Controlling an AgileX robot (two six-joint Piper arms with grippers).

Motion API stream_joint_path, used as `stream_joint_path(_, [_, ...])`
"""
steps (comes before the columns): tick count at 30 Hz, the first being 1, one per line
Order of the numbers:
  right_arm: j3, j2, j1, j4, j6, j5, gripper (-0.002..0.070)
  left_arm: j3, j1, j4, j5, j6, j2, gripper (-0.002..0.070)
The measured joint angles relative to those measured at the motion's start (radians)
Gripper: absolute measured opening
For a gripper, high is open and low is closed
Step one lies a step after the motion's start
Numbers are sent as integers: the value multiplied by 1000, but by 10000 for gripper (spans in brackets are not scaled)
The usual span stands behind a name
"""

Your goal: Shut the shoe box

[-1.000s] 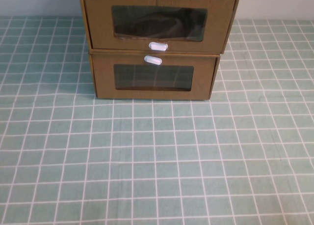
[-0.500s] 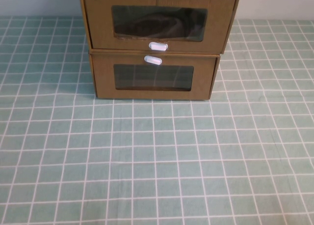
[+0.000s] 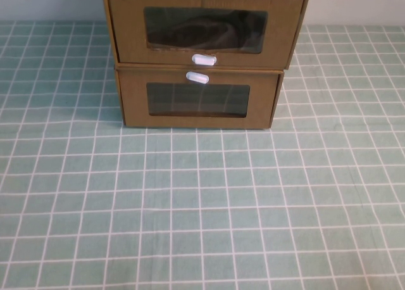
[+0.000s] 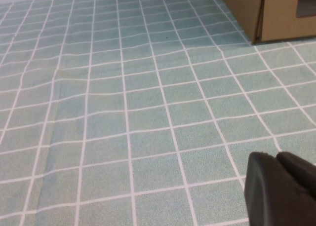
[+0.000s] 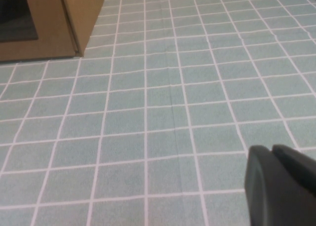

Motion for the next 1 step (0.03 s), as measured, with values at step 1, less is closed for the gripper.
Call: stream_joint_path(1, [0,0,0,0,0,0,-11,0,0,0,0,0,0,-5])
